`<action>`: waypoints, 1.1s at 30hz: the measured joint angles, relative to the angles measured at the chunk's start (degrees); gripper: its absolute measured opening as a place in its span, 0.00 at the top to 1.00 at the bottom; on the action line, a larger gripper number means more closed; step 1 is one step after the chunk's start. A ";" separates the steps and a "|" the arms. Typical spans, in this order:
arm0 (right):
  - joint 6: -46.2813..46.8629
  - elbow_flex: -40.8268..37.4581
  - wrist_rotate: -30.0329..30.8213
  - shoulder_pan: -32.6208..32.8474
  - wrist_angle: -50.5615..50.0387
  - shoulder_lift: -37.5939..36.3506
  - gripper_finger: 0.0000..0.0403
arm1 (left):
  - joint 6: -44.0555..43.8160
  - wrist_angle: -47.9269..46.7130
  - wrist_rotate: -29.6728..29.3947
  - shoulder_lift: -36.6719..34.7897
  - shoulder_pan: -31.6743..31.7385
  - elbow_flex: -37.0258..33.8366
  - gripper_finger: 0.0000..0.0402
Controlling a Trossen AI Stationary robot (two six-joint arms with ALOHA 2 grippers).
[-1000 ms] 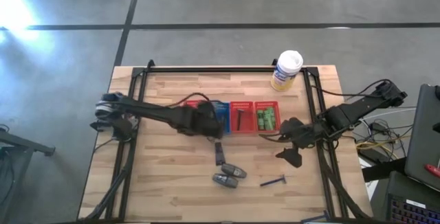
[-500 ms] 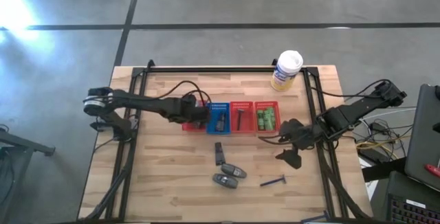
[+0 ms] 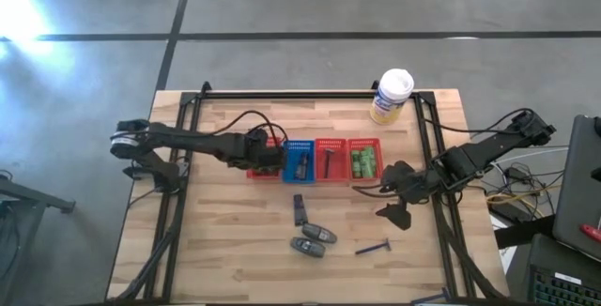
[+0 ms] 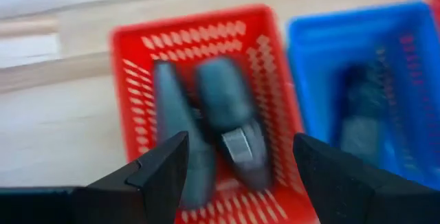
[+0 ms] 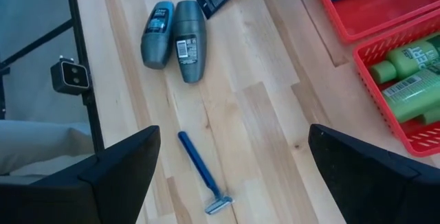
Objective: Pick & Place Travel size toiletries
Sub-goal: Put the black deodorant into the left red basket
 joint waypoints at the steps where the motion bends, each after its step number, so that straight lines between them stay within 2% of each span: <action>1: 0.00 0.00 -0.02 0.00 0.00 0.00 0.09 | 0.91 0.02 0.85 -0.36 -0.56 0.48 0.34; 4: 0.01 -0.01 -0.25 0.00 -0.03 0.00 0.09 | 2.28 1.19 2.26 -1.70 -3.11 2.10 0.34; 6: 0.00 -0.02 -2.30 -0.02 -0.02 0.05 0.09 | 7.94 6.60 3.79 -2.25 -5.77 3.18 0.34; 8: -0.07 -0.02 -4.83 0.00 0.07 0.68 0.09 | 19.49 15.19 6.58 -2.29 -9.31 3.75 0.34; 11: -1.54 -0.23 -7.83 0.00 0.09 2.74 0.09 | 43.14 27.84 9.11 -0.87 -16.21 3.36 0.34; 13: -2.55 -0.35 -8.83 0.00 0.01 4.28 0.09 | 57.94 31.24 8.48 1.10 -20.17 3.18 0.34; 15: -2.82 -0.35 -9.31 -0.02 0.14 5.78 0.09 | 66.32 32.08 8.07 3.62 -22.33 3.51 0.34; 19: -2.51 -0.35 -11.62 0.10 0.18 8.14 0.09 | 71.42 32.69 8.23 10.08 -22.19 5.75 0.34; 23: -1.09 -0.35 -13.06 0.79 0.42 9.07 0.09 | 74.15 32.73 13.24 17.41 -21.47 11.22 0.34; 28: 1.45 -0.23 -12.88 2.29 0.66 8.94 0.09 | 77.42 24.62 16.18 24.03 -21.44 19.63 0.34; 33: 3.24 -0.13 -11.44 3.80 1.08 8.94 0.09 | 77.68 20.43 19.40 28.97 -21.10 24.51 0.34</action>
